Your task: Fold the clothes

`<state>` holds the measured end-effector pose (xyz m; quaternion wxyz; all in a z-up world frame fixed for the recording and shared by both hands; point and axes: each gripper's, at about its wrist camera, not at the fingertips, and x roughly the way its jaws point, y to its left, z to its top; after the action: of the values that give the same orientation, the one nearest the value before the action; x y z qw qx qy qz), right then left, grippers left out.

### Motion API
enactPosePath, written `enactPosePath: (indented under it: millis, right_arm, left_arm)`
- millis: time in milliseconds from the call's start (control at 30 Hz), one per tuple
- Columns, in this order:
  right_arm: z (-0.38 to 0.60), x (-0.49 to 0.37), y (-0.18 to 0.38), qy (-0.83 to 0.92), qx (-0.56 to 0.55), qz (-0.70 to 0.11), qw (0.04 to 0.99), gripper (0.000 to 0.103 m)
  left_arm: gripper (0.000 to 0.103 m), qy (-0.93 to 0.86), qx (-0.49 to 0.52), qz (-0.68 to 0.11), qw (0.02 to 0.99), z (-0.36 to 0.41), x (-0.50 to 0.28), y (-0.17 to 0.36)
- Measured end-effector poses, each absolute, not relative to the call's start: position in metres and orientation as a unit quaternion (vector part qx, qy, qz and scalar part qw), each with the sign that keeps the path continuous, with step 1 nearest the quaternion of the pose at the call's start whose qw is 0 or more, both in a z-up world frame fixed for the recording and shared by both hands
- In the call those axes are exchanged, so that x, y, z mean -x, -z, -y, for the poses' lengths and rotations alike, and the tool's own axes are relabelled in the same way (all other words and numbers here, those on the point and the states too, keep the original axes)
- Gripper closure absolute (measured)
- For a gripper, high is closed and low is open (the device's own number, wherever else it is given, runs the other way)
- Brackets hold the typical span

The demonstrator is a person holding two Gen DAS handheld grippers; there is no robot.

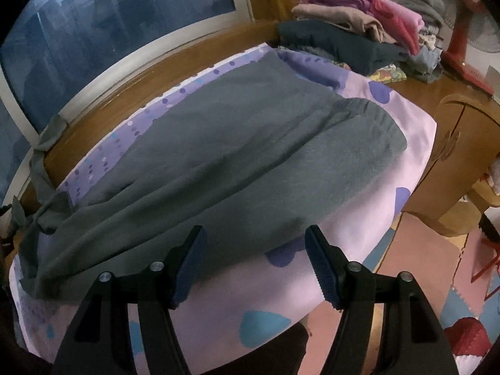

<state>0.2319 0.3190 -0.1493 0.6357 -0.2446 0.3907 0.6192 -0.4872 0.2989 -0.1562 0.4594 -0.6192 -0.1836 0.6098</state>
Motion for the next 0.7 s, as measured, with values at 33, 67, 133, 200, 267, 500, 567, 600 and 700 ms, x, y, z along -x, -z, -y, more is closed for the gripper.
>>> enactPosePath:
  millis: [33, 67, 133, 200, 267, 500, 567, 600, 700]
  right_arm:
    - [-0.318, -0.230, 0.149, -0.619, 0.245, -0.389, 0.637, 0.037]
    - [-0.318, -0.229, 0.149, -0.618, 0.244, -0.389, 0.638, 0.037]
    - [-0.318, -0.228, 0.149, -0.618, 0.242, -0.391, 0.638, 0.037]
    - [-0.321, -0.227, 0.148, -0.620, 0.240, -0.390, 0.637, 0.037]
    - [-0.323, -0.226, 0.148, -0.625, 0.238, -0.388, 0.635, 0.037]
    - [-0.339, -0.243, 0.148, -0.650, 0.225, -0.382, 0.617, 0.037]
    - [-0.346, -0.251, 0.149, -0.657, 0.224, -0.379, 0.611, 0.037]
    - [-0.350, -0.254, 0.149, -0.661, 0.223, -0.378, 0.608, 0.037]
    - [-0.360, -0.266, 0.149, -0.672, 0.222, -0.375, 0.599, 0.037]
  left_arm:
    - [0.049, -0.606, 0.627, 0.183, 0.453, -0.300, 0.489, 0.160]
    - [0.049, -0.597, 0.638, 0.189, 0.449, -0.300, 0.491, 0.163]
    - [0.055, -0.569, 0.658, 0.213, 0.446, -0.300, 0.495, 0.171]
    - [0.064, -0.545, 0.670, 0.235, 0.446, -0.296, 0.498, 0.175]
    - [0.092, -0.550, 0.666, 0.246, 0.441, -0.285, 0.498, 0.170]
    - [0.100, -0.598, 0.622, 0.299, 0.407, -0.218, 0.496, 0.137]
    - [0.100, -0.620, 0.602, 0.314, 0.394, -0.192, 0.489, 0.123]
    - [0.100, -0.625, 0.596, 0.324, 0.385, -0.180, 0.485, 0.118]
    - [0.100, -0.650, 0.572, 0.346, 0.361, -0.133, 0.468, 0.092]
